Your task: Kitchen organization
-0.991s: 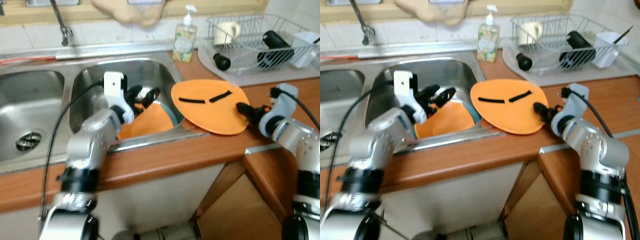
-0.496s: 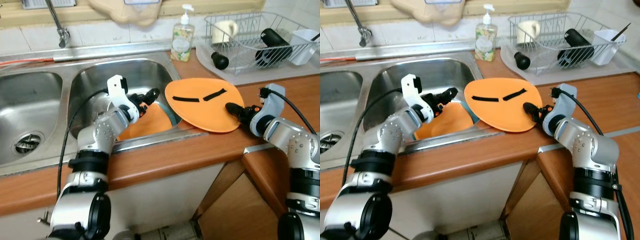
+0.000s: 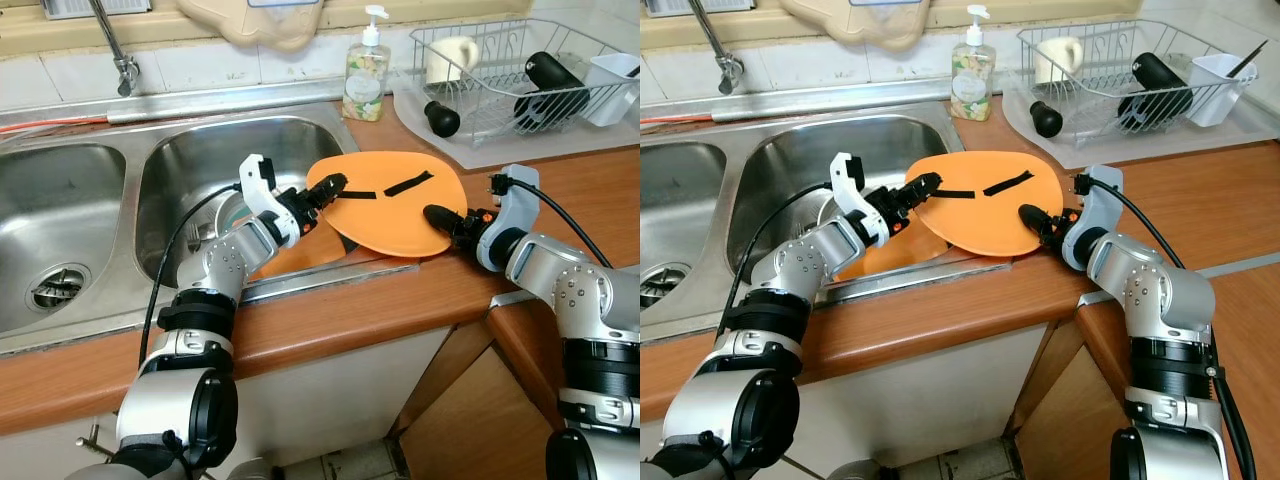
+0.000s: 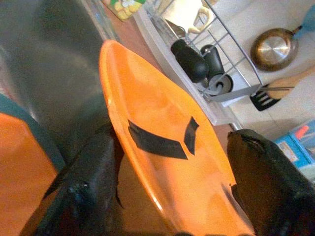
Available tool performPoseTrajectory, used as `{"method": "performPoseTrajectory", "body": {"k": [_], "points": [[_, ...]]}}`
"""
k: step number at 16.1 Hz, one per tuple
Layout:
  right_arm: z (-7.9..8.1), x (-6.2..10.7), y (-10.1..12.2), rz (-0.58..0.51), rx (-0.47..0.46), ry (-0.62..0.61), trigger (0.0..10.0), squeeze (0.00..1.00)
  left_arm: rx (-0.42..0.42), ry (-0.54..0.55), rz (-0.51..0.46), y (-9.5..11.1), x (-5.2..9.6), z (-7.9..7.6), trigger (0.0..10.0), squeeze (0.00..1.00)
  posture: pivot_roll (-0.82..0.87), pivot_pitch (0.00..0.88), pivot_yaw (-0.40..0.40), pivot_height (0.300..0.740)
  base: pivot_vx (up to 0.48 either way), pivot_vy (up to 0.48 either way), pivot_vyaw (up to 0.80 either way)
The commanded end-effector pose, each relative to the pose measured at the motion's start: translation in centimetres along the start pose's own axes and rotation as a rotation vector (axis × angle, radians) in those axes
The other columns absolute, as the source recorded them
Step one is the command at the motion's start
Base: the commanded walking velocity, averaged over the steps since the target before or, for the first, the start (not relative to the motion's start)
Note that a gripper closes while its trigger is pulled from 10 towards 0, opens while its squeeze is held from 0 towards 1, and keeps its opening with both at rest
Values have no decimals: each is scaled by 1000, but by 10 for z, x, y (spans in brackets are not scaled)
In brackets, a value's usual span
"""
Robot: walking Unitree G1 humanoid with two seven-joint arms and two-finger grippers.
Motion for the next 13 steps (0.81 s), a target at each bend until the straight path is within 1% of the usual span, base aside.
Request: {"method": "performPoseTrajectory", "body": {"k": [1,2,6,13], "points": [[9,0,-2,12,9,50,10000,0,-10,-48,-2,3,-3,-7,0,0,-103,0,71,740,0,0,0],[10,0,-2,11,11,52,10000,0,5,-59,-12,3,-2,-6,0,0,-103,0,71,740,0,0,0],[10,0,-2,6,14,49,10000,0,25,-83,-42,7,1,-7,0,0,-102,0,70,740,0,0,0],[11,1,0,-11,37,46,10000,0,25,-96,-56,9,2,-7,0,0,-103,0,72,740,0,0,0]]}}
Point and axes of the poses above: a point about 5 cm out from each wrist's last joint towards the gripper, its own x axis pointing back from the gripper into the wrist, its own y axis along the axis of the wrist's last joint, z = x × y, the point moved 1 cm from there along -x, pointing out of the wrist towards the gripper, and after that the axes turned 14 degrees about -x, right-handed, at the moved point
